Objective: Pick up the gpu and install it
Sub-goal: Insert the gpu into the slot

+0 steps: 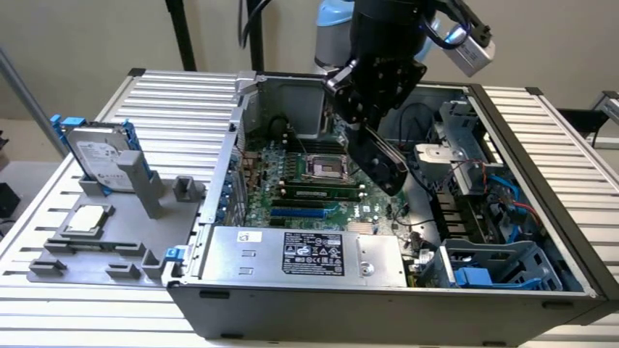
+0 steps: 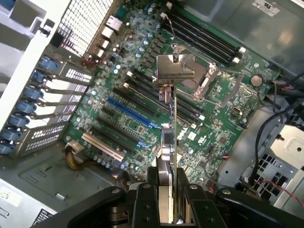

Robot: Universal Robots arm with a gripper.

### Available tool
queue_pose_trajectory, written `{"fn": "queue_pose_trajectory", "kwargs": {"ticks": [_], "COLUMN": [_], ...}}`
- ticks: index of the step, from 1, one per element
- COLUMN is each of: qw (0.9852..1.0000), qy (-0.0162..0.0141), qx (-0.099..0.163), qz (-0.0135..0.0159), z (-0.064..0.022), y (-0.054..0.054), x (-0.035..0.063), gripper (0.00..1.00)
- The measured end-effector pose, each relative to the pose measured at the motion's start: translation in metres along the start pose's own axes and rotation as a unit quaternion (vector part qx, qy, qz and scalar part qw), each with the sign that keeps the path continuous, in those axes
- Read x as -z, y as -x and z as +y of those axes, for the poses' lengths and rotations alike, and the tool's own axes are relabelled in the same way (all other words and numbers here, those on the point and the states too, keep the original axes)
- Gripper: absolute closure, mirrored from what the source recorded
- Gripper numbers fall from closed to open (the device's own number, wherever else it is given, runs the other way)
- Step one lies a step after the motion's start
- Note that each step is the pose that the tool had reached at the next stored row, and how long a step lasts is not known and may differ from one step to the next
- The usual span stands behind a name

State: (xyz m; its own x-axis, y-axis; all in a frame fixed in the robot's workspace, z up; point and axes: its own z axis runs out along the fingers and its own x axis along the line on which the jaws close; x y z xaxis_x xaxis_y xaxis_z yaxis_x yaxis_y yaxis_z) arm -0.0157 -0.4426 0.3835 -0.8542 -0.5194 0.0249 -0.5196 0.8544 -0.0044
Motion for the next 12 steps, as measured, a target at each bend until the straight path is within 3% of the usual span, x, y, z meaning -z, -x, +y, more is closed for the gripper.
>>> {"fn": "queue_pose_trajectory", "kwargs": {"ticks": [6,12], "qw": [0.9985,0.9941], "qy": [-0.0014,-0.0027], "qx": [0.055,0.109], "qz": [-0.0002,-0.0005], "z": [0.0000,0.0000], "y": [0.0001,0.0002], "x": [-0.0033,-0.0067], "gripper": [0.73,0.73]}}
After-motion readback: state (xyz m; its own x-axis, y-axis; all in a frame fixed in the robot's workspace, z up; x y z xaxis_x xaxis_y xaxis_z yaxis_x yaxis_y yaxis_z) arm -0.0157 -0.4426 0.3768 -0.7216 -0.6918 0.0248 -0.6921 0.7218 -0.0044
